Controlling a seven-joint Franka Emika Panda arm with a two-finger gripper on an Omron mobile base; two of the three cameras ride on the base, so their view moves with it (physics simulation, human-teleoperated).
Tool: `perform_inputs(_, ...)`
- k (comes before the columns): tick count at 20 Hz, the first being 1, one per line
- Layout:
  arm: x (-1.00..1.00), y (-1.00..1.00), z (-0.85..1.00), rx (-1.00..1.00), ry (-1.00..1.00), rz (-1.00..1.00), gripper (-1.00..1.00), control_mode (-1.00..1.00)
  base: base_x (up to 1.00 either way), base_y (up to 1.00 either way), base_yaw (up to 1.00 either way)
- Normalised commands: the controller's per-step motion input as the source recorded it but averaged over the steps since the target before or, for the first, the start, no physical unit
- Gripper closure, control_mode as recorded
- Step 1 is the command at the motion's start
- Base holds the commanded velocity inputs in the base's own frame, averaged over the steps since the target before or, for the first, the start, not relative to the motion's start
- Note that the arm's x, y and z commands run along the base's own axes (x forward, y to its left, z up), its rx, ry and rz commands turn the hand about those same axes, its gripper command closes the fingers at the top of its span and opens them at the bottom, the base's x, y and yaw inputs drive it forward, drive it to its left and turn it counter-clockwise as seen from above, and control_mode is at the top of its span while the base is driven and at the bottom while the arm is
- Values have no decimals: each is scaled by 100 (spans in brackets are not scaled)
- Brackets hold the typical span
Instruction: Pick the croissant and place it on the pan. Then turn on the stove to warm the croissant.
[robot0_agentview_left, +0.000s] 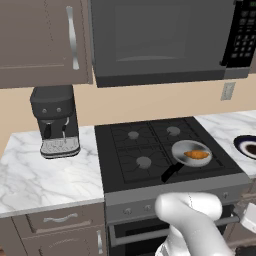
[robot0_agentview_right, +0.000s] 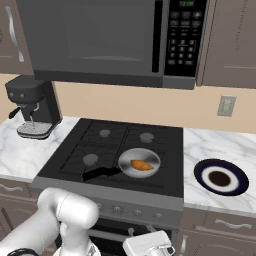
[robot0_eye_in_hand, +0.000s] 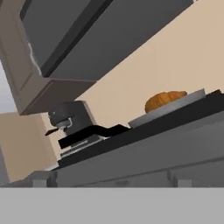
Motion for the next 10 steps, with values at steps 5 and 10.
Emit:
perform_inputs(5, 9, -13, -9, 1, -15, -4, -100, -100, 0, 0, 0)
perform_inputs(10, 24, 0, -4, 0, -1, -3, -100, -100, 0, 0, 0)
